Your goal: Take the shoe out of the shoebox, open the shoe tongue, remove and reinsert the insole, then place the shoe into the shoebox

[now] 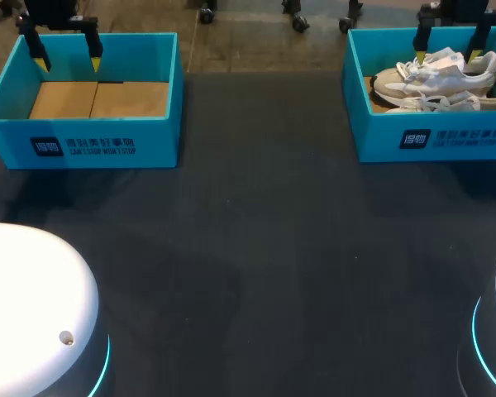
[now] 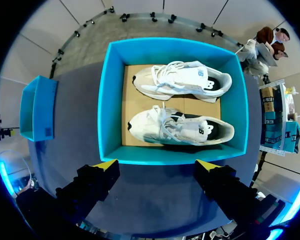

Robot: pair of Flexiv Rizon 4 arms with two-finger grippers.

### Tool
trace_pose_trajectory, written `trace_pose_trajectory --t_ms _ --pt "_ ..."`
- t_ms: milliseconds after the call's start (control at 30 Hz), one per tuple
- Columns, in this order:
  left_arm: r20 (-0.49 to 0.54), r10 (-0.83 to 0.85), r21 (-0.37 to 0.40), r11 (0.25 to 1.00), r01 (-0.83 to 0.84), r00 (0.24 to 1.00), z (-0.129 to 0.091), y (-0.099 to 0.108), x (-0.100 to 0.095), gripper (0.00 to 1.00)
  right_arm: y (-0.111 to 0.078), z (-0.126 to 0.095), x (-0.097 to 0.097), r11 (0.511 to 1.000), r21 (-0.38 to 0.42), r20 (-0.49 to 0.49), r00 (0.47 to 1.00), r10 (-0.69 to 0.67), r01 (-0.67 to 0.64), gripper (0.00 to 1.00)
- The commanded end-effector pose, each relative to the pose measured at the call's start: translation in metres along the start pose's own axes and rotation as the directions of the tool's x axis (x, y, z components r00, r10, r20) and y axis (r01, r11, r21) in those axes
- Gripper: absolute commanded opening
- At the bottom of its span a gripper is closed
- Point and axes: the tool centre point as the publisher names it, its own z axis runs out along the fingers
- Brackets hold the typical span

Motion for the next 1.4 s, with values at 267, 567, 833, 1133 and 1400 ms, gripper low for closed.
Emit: trace_pose_trajectory --t_ms 267,567,833,1133,1400 --pt "0.001 0.0 0.0 1.0 0.0 1.0 0.0 0.0 0.0 1.0 0.0 0.0 0.0 1.0 0.0 0.0 1.0 0.0 0.0 1.0" --pt "0.001 0.0 0.0 1.0 0.0 1.0 0.0 0.0 0.0 1.0 0.001 0.009 -0.031 0.998 -0.032 0.042 0.997 0.063 -0.062 1.0" --pt "0.001 0.0 0.0 1.0 0.0 1.0 0.0 0.0 0.0 1.0 0.005 0.03 -0.08 0.994 -0.059 0.111 0.989 0.101 -0.095 1.0" --pt "0.001 0.0 0.0 1.0 0.0 1.0 0.0 0.0 0.0 1.0 0.012 0.064 -0.13 0.985 -0.059 0.144 0.975 0.17 -0.163 0.99" --pt "0.001 0.0 0.0 1.0 0.0 1.0 0.0 0.0 0.0 1.0 0.018 0.087 -0.161 0.974 -0.057 0.17 0.96 0.224 -0.217 0.62"
